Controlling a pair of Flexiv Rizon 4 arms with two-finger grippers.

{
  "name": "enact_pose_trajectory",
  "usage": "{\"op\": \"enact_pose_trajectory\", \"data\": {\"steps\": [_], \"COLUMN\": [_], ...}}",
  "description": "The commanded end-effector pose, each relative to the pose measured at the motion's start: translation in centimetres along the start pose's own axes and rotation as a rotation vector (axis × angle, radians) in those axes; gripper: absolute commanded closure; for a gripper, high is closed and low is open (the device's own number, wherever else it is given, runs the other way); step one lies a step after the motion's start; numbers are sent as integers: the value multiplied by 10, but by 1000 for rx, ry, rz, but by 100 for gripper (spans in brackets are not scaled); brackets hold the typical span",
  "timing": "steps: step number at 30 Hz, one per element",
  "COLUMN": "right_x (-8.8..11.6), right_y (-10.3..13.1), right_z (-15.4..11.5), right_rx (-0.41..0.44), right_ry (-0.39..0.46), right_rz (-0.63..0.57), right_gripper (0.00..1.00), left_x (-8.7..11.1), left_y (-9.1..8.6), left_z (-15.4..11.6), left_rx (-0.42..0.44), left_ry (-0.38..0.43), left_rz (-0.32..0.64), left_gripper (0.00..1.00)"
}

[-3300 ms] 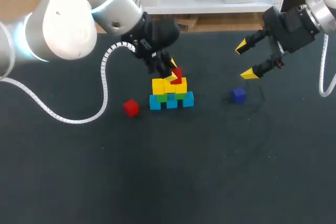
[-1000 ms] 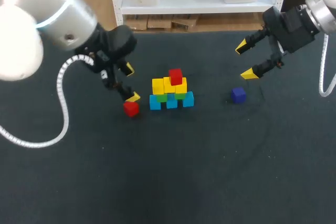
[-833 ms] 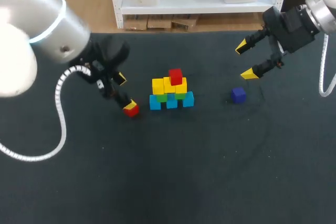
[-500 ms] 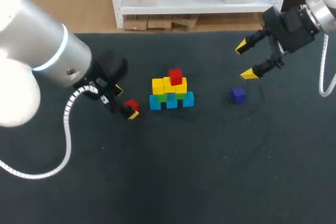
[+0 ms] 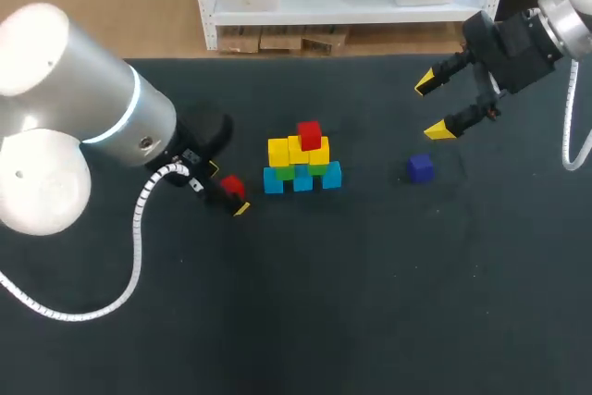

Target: Place the blue cubes, place green cubes on the blue cubes, place the yellow cubes on the green cubes, then place the red cubes on the yellow cubes, and place purple cube on the red cubes.

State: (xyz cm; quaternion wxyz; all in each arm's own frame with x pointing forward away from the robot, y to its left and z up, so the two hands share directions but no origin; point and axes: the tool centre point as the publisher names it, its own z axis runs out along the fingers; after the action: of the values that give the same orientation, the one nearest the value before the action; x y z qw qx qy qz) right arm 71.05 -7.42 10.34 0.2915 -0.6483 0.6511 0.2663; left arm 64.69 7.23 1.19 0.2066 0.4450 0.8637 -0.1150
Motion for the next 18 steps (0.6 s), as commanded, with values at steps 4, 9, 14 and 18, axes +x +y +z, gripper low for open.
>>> {"op": "enact_pose_trajectory", "data": {"steps": [4, 9, 14, 18], "right_x": [0, 0, 0, 0], "right_y": [-1, -1, -1, -1], "right_z": [1, 1, 1, 1], "right_rx": [-1, -1, -1, -1], "right_ry": [-2, -2, -2, -2], "right_rz": [-1, -1, -1, -1], "right_gripper": [0, 0, 0, 0], "left_x": [6, 7, 5, 5], "left_y": [7, 11, 13, 13], "left_z": [7, 10, 11, 13], "left_rx": [3, 12, 10, 10], "left_ry": [3, -8, -17, -22], "left_rz": [-4, -3, 0, 1], "left_gripper": [0, 0, 0, 24]}}
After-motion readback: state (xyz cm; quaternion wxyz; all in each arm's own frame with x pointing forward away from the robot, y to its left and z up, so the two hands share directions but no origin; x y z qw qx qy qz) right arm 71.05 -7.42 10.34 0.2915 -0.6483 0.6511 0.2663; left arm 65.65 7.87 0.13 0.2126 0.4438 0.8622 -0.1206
